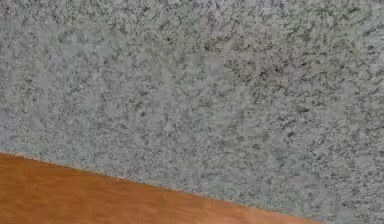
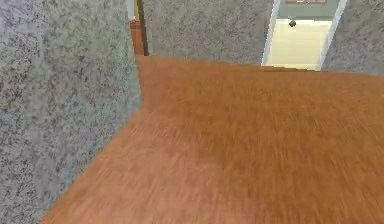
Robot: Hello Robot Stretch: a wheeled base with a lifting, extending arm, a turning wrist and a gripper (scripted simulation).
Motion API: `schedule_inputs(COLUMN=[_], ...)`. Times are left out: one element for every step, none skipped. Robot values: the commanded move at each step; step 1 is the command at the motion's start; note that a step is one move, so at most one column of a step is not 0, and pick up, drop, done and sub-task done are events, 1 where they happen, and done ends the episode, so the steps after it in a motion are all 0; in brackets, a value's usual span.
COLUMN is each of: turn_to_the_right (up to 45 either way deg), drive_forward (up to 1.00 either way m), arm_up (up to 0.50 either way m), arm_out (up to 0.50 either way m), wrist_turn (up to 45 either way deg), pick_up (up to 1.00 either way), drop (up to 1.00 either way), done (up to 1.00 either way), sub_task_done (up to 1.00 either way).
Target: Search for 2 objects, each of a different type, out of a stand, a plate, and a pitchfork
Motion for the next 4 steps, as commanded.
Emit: schedule_inputs(turn_to_the_right=[45.0,39.0,0.0,3.0], drive_forward=[0.0,0.0,1.0,0.0], arm_up=[0.0,0.0,0.0,0.0], arm_out=[0.0,0.0,0.0,0.0], wrist_turn=[0.0,0.0,0.0,0.0], pick_up=[0.0,0.0,0.0,0.0], drop=[0.0,0.0,0.0,0.0], done=[0.0,0.0,0.0,0.0], sub_task_done=[0.0,0.0,0.0,0.0])
